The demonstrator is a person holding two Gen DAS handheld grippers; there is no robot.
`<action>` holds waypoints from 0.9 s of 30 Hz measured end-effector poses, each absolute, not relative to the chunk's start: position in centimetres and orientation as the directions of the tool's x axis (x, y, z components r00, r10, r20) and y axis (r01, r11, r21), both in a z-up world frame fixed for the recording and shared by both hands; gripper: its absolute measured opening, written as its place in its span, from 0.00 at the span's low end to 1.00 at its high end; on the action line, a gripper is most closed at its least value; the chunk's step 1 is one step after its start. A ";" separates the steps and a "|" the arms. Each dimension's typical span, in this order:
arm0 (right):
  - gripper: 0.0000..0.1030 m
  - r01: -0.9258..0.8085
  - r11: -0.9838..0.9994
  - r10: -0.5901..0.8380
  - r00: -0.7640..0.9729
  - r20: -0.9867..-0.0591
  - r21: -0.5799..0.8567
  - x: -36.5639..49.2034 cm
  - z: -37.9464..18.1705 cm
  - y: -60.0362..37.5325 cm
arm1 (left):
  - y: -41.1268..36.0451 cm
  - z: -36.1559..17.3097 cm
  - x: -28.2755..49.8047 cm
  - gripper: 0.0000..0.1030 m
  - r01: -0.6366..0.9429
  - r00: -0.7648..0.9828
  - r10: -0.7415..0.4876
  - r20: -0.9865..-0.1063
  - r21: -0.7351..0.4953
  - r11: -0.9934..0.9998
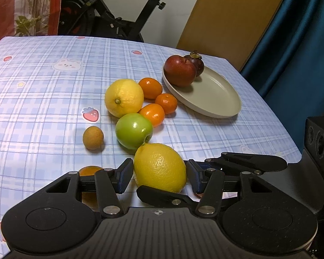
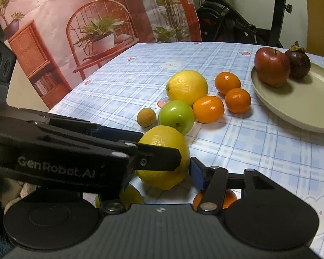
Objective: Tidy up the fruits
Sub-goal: 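Close the left gripper on the yellow lemon and lift it, then carry the lemon over the plate and lower it beside the mangosteen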
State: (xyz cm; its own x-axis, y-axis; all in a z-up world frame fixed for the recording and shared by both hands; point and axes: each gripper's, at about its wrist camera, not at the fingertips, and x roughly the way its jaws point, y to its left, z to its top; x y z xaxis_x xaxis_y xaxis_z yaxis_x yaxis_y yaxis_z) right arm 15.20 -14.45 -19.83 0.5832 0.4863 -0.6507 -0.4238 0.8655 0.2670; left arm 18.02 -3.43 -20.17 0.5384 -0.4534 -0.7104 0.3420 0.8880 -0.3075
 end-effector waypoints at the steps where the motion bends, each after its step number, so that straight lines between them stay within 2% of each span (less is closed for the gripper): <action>1: 0.56 -0.421 0.867 0.484 0.586 -0.649 0.266 15.2 -19.8 -14.5 | -3.4 -20.2 18.0 0.55 0.342 0.536 -0.456 -0.711 -0.311 0.887; 11: 0.56 -0.370 0.895 0.440 0.642 -0.628 0.249 14.8 -17.7 -16.6 | -5.5 -18.3 18.7 0.55 0.404 0.534 -0.493 -0.687 -0.306 0.862; 27: 0.56 -0.307 0.943 0.330 0.809 -0.487 0.129 19.9 -7.6 -23.6 | -13.6 -8.8 26.5 0.54 0.571 0.592 -0.610 -0.527 -0.261 0.779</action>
